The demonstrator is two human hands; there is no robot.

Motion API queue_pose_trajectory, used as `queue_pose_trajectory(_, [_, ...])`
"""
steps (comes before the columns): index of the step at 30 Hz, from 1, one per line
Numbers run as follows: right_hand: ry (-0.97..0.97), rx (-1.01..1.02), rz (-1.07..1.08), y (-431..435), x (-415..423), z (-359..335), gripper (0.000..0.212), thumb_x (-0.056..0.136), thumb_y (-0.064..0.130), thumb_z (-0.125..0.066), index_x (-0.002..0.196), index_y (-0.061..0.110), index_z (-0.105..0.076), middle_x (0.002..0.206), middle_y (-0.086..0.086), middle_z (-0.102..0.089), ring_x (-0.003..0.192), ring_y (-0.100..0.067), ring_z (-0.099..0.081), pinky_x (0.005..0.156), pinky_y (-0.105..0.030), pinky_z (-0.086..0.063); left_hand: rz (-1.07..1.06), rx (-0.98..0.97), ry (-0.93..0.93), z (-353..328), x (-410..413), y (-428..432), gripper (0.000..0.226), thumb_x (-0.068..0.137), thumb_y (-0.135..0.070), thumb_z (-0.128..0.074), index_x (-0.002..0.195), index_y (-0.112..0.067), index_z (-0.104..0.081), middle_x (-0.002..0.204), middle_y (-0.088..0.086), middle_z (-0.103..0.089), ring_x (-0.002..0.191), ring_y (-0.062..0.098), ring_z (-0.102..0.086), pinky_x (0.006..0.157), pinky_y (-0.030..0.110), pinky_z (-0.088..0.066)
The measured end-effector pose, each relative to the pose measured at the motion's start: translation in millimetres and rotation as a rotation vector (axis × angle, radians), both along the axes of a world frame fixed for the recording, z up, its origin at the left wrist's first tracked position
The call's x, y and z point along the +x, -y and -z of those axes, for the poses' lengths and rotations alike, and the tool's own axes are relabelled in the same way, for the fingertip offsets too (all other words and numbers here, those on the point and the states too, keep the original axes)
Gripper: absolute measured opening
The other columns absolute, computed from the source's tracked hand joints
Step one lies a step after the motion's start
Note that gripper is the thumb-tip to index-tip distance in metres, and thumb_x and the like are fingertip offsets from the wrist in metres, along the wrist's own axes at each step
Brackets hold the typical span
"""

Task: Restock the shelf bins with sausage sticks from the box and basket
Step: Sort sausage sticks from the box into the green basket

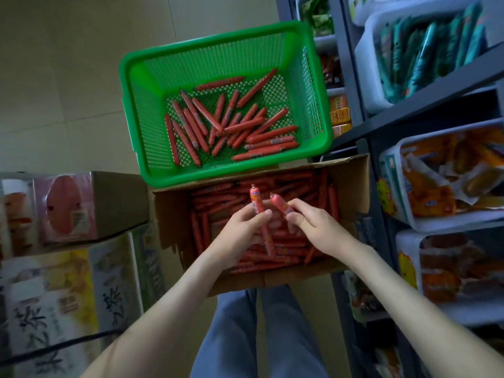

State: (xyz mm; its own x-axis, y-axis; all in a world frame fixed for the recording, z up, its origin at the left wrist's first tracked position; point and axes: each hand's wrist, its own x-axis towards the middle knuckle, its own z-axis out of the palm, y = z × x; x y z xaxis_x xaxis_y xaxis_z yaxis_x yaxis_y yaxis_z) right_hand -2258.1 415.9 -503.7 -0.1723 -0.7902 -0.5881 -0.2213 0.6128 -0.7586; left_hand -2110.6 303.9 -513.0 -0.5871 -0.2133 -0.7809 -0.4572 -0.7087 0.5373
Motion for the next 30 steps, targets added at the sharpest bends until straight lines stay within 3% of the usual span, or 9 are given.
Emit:
queue_pose_trajectory(3, [-0.014,-0.041,0.120,26.6,-1.8,-9.9,0.011,0.097,0.029,-0.050,0.092,0.038,-0.055,0.074,0.011,-0.063,0.069,-0.002,-0.061,0.066,-0.020,-0.047,-0.061,0.055,-0.087,-16.6,-12.3,11.1,0.027,0.097,-0.019,-0.048,0.122,-0.015,-0.059,0.114,0.016,-0.067,0.107,0.031,-0.063,0.093,0.044,-0.051])
queue_pose_trajectory(6, [0.081,-0.091,0.298,44.1,-4.3,-23.8,0.012,0.096,0.027,-0.052,0.098,0.021,-0.062,0.078,-0.004,-0.069,0.073,-0.018,-0.068,0.070,-0.031,-0.055,-0.042,0.038,-0.136,-27.0,-18.3,22.9,0.042,0.090,-0.028,-0.055,0.131,-0.021,-0.054,0.119,0.021,-0.062,0.109,0.036,-0.061,0.093,0.051,-0.049])
queue_pose_trajectory(8, [0.170,-0.151,0.400,55.8,-5.5,-34.9,0.017,0.097,0.026,-0.051,0.102,0.014,-0.061,0.087,-0.003,-0.070,0.086,-0.016,-0.068,0.081,-0.030,-0.053,0.005,0.039,-0.157,-36.2,-21.3,32.3,0.044,0.086,-0.030,-0.057,0.129,-0.025,-0.054,0.118,0.016,-0.064,0.105,0.032,-0.063,0.091,0.049,-0.051])
queue_pose_trajectory(12, [0.326,-0.217,0.515,91.6,-8.5,-53.5,0.013,0.098,0.017,-0.046,0.099,0.011,-0.058,0.086,0.004,-0.068,0.083,-0.008,-0.065,0.078,-0.022,-0.051,-0.010,0.036,-0.213,-54.6,-34.9,59.4,0.035,0.083,-0.020,-0.058,0.119,-0.022,-0.056,0.098,0.005,-0.069,0.084,0.020,-0.069,0.078,0.038,-0.057])
queue_pose_trajectory(16, [0.123,-0.230,0.366,135.3,-23.6,-46.6,0.018,0.100,0.024,-0.045,0.104,0.025,-0.063,0.098,0.010,-0.068,0.095,0.000,-0.060,0.091,-0.025,-0.046,-0.035,-0.142,-0.171,-59.4,-59.4,97.3,0.026,0.092,-0.006,-0.055,0.112,-0.022,-0.056,0.090,0.001,-0.067,0.078,0.011,-0.066,0.073,0.036,-0.057])
queue_pose_trajectory(20, [-0.127,-0.169,0.309,154.5,-41.9,-29.3,0.034,0.102,0.024,-0.038,0.132,0.018,-0.053,0.128,-0.002,-0.057,0.123,-0.014,-0.048,0.106,-0.033,-0.037,-0.159,-0.238,0.014,-30.4,-80.9,142.3,0.022,0.093,-0.010,-0.057,0.114,-0.014,-0.053,0.105,0.007,-0.064,0.088,0.021,-0.065,0.084,0.045,-0.054])
queue_pose_trajectory(23, [-0.306,-0.319,0.313,124.1,-32.7,-26.5,0.032,0.098,0.011,-0.043,0.125,0.013,-0.058,0.114,0.001,-0.061,0.111,-0.011,-0.055,0.097,-0.024,-0.042,0.022,-0.444,0.293,-4.0,-81.6,165.9,0.047,0.092,-0.024,-0.061,0.133,-0.011,-0.043,0.116,0.006,-0.059,0.085,0.016,-0.061,0.077,0.032,-0.052])
queue_pose_trajectory(26, [-0.448,-0.431,0.224,64.5,-5.6,-9.5,0.025,0.092,0.005,-0.044,0.105,0.005,-0.065,0.098,0.004,-0.059,0.097,-0.011,-0.057,0.089,-0.016,-0.043,0.194,-0.664,0.513,2.9,-72.9,161.8,0.057,0.093,-0.022,-0.053,0.145,-0.019,-0.030,0.101,0.000,-0.058,0.071,0.016,-0.054,0.061,0.029,-0.044])
queue_pose_trajectory(30, [-0.439,0.042,0.219,-1.1,13.7,53.0,0.028,0.093,0.009,-0.046,0.117,0.008,-0.057,0.114,-0.005,-0.058,0.113,-0.024,-0.053,0.098,-0.020,-0.035,-0.071,-0.885,0.397,-1.9,-58.6,112.6,0.035,0.092,-0.007,-0.046,0.126,-0.014,-0.051,0.109,0.004,-0.061,0.095,0.020,-0.057,0.079,0.024,-0.041])
